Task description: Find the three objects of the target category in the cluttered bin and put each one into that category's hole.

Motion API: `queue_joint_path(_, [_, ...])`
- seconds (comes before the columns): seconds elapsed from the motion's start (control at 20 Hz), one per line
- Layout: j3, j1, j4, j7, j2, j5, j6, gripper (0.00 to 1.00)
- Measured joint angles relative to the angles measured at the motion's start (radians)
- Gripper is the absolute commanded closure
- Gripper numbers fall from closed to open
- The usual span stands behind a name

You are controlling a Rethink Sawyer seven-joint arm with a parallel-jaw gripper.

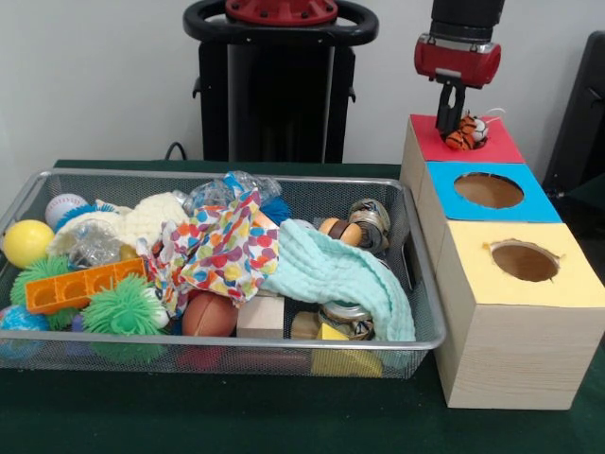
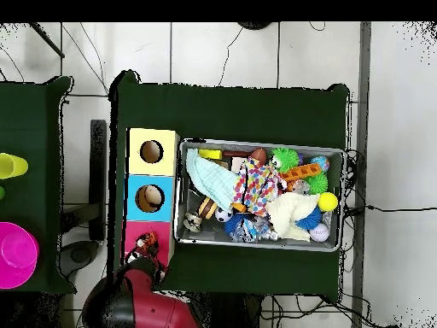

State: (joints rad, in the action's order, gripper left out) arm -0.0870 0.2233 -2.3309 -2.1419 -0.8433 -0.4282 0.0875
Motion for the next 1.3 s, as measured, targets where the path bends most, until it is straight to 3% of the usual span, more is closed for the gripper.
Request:
queue_joint_path(0.95, [0.029,-0.024,0.000,-0.002,0.013,0.000,0.034,1.00])
queue_joint_path(1.3, [0.002,0.023,0.003,-0.002,0.019,-0.024,0.042,1.00])
